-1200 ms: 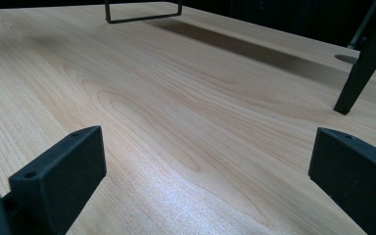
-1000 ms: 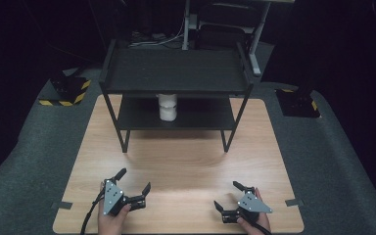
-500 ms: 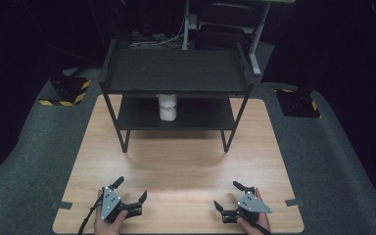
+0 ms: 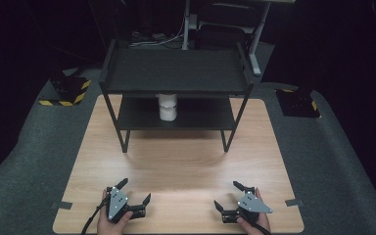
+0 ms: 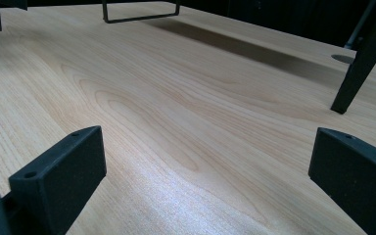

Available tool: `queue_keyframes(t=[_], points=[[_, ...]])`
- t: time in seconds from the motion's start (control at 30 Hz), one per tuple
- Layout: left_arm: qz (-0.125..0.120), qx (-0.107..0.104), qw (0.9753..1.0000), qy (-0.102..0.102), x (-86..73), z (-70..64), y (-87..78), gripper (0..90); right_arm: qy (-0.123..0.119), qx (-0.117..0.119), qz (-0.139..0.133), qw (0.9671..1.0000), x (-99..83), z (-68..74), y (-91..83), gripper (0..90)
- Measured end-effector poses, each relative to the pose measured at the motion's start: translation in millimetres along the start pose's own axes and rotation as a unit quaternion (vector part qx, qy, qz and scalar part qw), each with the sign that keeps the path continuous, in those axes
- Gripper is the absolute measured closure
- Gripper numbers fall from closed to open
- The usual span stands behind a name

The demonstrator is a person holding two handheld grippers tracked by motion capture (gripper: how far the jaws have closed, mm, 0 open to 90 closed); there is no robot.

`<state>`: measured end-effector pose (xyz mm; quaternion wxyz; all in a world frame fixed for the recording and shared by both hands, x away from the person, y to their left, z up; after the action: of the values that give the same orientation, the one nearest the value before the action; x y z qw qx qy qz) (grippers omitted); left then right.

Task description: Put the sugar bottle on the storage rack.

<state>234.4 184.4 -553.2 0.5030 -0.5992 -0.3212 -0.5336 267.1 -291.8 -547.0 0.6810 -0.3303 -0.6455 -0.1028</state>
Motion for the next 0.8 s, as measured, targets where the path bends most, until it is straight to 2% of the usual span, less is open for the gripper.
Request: queue_keyframes(t=[0.2, 0.8], points=[[-0.007, -0.001, 1.0, -0.002, -1.4, 0.4, -1.0, 0.5, 0.002, -0.002, -0.002, 1.0, -0.1, -0.3, 0.5, 0.5], [-0.005, -0.012, 0.9999, 0.003, -1.0, 1.5, -1.4, 0.5, 0.018, -0.013, -0.003, 0.9998, 0.9, -2.1, 3.2, 0.5]])
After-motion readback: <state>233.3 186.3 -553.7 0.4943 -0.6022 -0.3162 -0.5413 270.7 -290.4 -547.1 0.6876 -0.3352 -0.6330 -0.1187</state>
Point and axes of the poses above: each handheld gripper's, and its own axes: y roughly forward along the jaws, x roughly out of its top, z roughly to its left, the point moved 9 cm from there along y, roughly forward along the jaws, and after that the axes turned 10 degrees about x, right-handed, at the moved point
